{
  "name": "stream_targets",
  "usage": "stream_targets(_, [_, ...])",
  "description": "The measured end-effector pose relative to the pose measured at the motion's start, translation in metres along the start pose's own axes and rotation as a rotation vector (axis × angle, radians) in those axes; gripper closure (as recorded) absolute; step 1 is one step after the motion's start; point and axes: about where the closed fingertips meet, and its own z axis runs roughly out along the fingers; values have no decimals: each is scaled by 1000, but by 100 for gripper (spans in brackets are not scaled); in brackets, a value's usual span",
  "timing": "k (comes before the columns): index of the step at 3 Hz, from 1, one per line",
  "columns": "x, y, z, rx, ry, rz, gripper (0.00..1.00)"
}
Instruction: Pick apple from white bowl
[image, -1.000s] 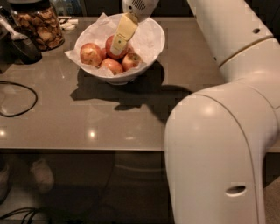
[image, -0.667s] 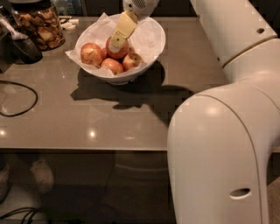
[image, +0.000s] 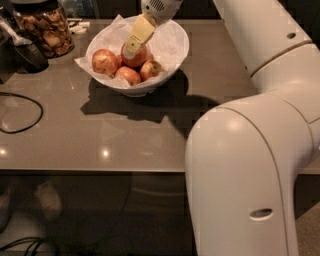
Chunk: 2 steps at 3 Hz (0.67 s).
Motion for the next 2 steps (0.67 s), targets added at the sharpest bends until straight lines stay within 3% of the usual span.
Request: stream_targets(2, [6, -14, 13, 19, 35, 66, 0])
